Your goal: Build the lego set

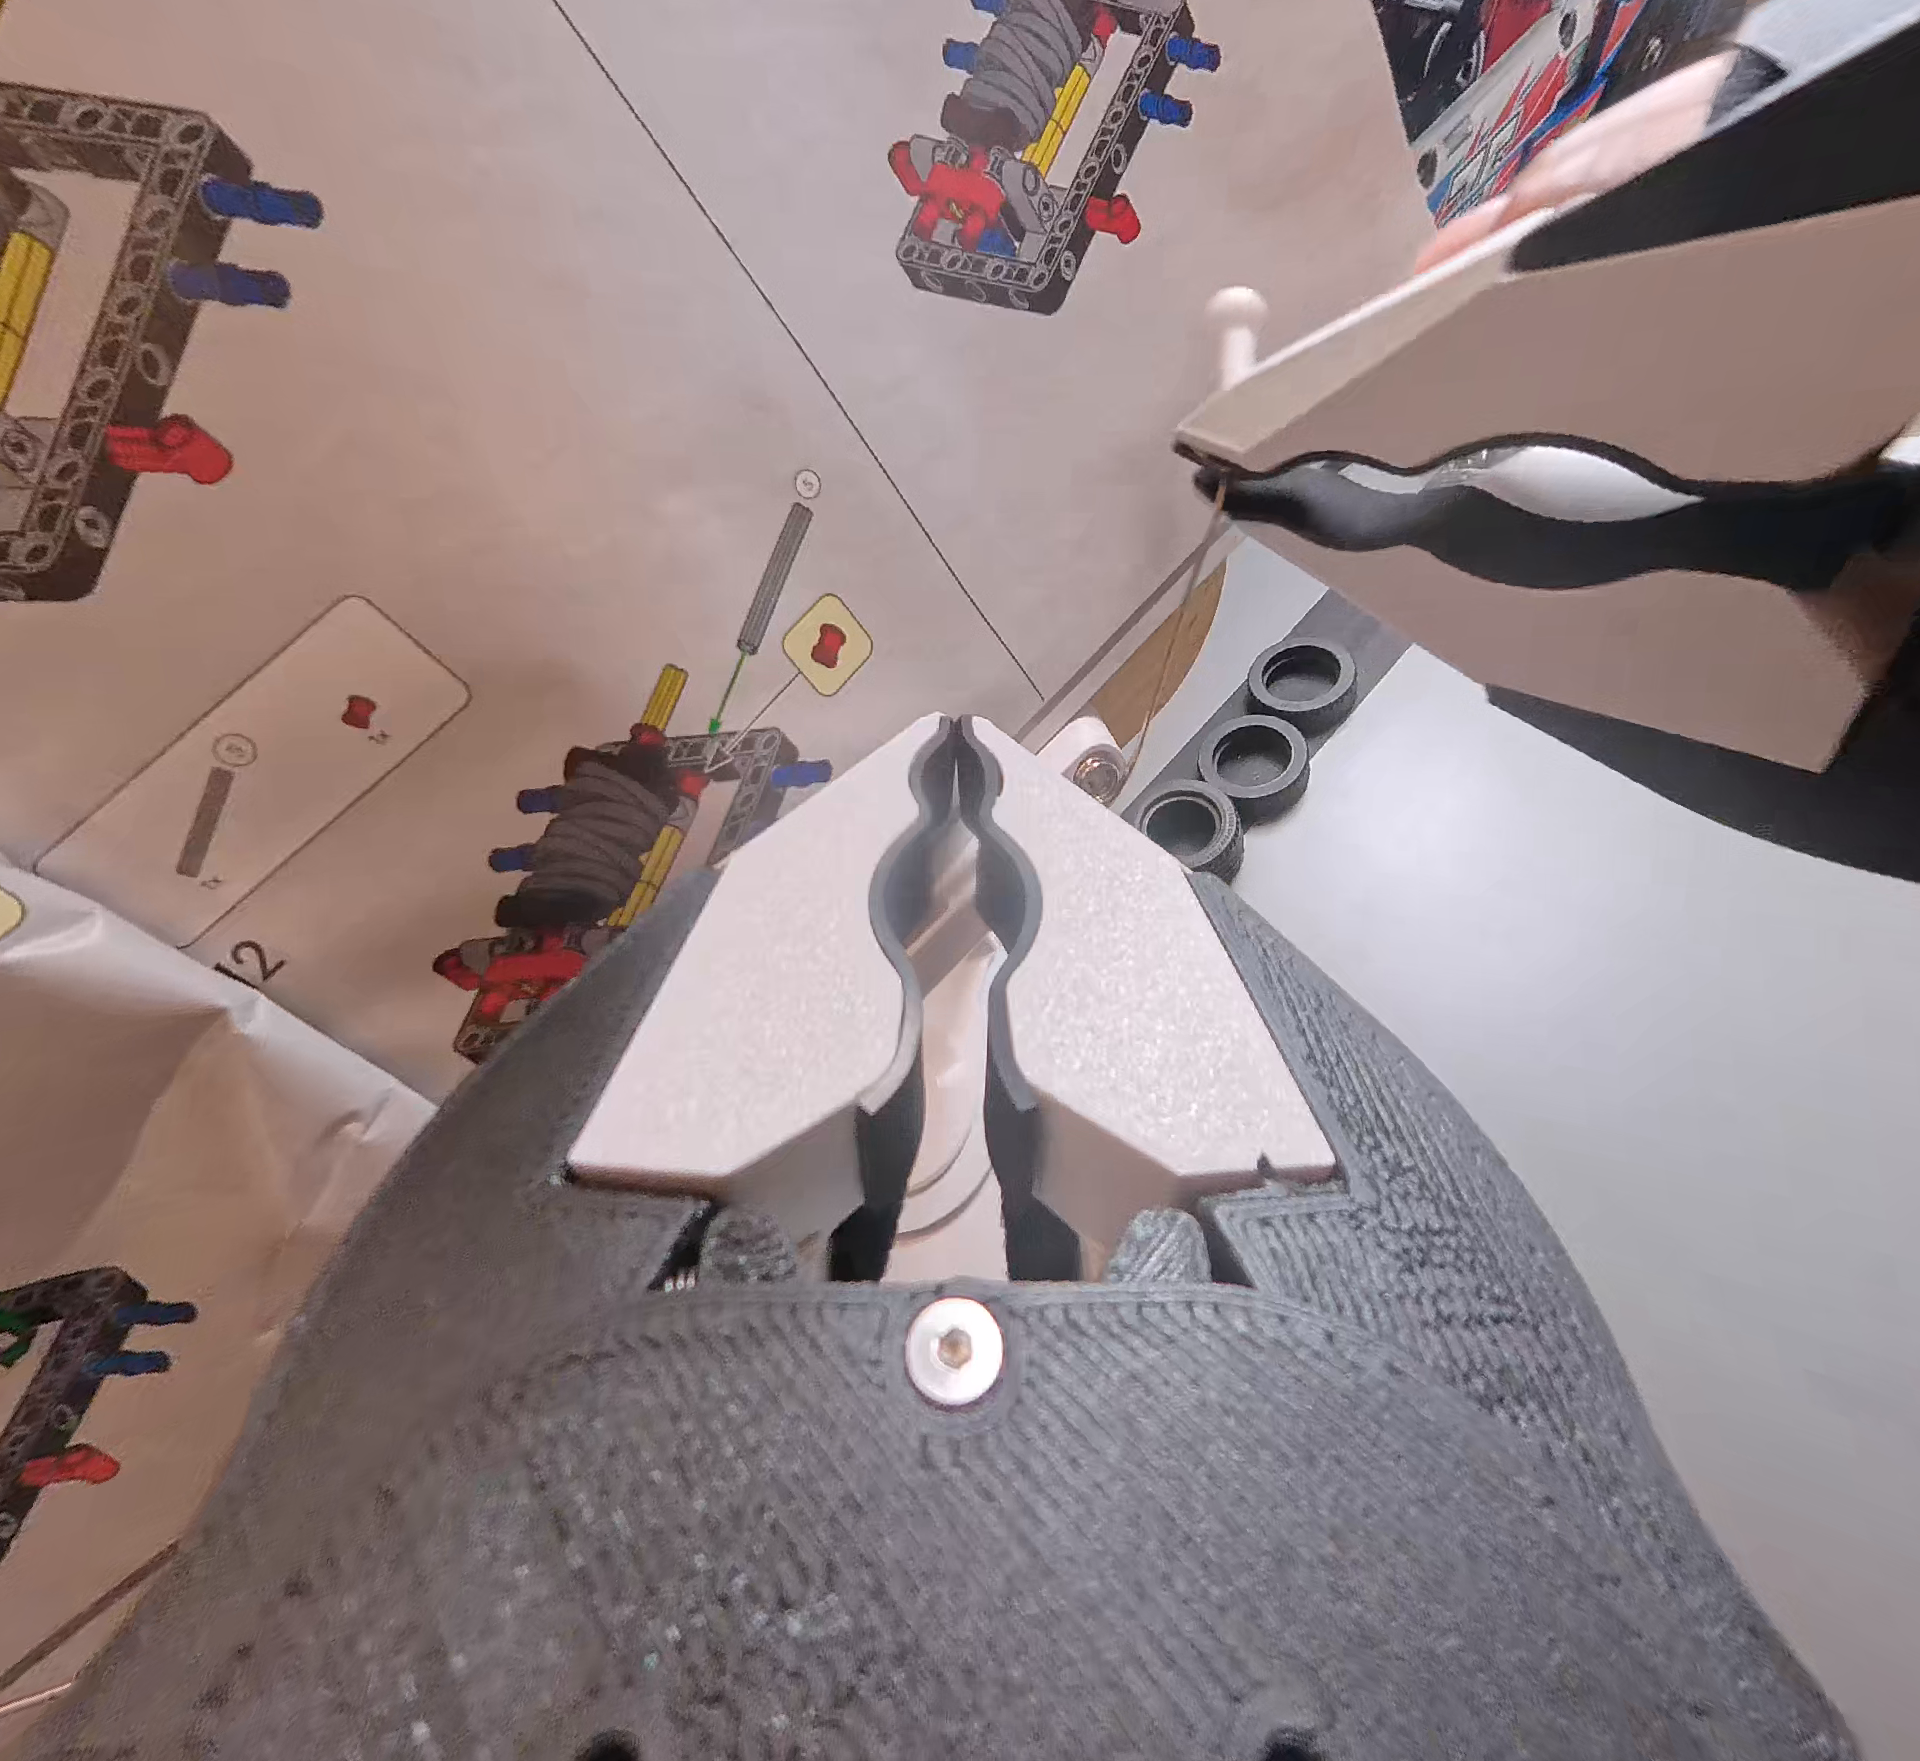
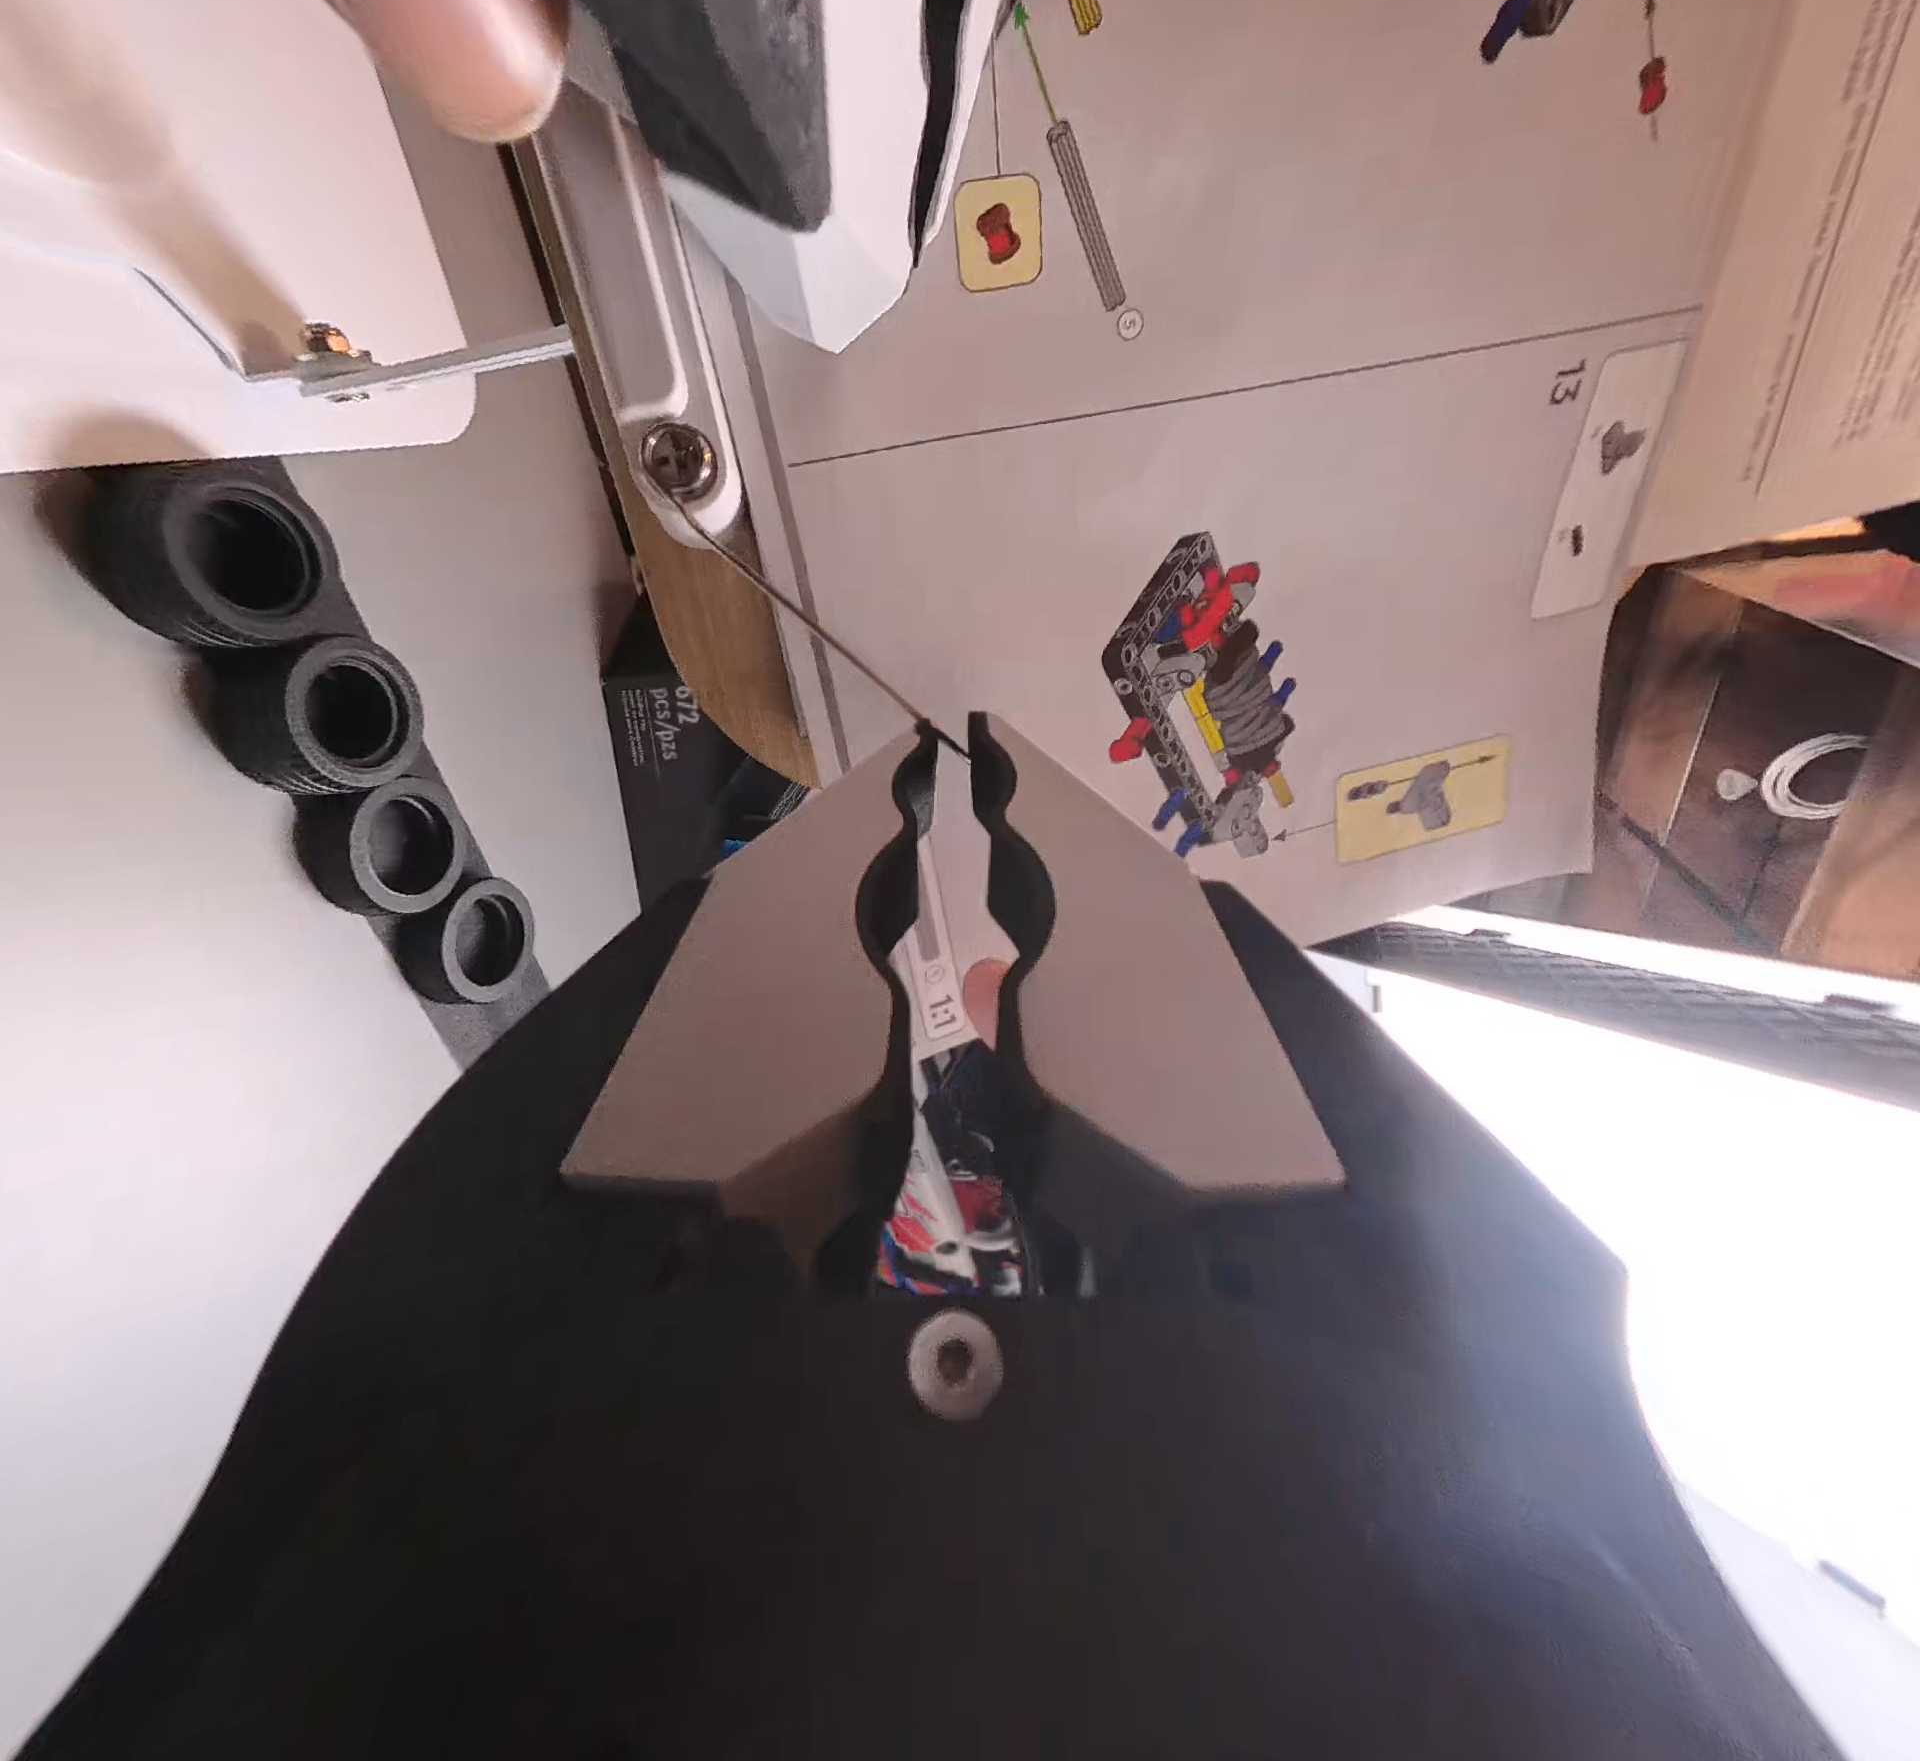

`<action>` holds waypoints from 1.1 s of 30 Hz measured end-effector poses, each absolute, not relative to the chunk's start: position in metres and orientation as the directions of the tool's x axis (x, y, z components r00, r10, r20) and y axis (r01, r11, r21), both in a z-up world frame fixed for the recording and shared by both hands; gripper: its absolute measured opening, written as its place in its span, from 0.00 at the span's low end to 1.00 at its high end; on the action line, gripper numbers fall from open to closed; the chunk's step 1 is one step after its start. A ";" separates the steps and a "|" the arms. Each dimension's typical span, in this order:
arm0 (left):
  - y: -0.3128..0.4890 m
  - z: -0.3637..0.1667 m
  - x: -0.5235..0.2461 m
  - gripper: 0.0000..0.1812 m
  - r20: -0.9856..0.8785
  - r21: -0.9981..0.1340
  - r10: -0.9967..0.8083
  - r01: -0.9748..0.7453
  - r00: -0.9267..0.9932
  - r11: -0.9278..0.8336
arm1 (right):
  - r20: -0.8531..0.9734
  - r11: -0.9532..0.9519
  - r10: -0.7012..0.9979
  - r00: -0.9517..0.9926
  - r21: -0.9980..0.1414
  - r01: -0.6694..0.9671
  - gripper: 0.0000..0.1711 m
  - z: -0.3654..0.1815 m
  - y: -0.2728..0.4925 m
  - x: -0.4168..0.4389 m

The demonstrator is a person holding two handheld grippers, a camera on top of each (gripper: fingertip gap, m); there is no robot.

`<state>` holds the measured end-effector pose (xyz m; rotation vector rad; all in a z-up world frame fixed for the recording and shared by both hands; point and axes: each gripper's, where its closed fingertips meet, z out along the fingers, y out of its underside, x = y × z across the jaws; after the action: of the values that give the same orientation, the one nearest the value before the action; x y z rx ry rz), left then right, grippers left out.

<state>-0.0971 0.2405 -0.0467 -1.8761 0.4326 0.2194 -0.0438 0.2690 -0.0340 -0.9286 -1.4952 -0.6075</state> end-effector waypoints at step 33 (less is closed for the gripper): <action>0.064 0.040 -0.355 0.05 0.089 -0.967 0.240 0.026 0.967 0.254 | -0.062 -0.035 0.855 0.515 -0.998 -0.061 0.00 -0.117 0.148 0.072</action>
<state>-0.3553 0.0636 0.0400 -1.3091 -0.2362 0.1468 0.0724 0.1485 -0.1174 -1.4180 -0.7428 0.8580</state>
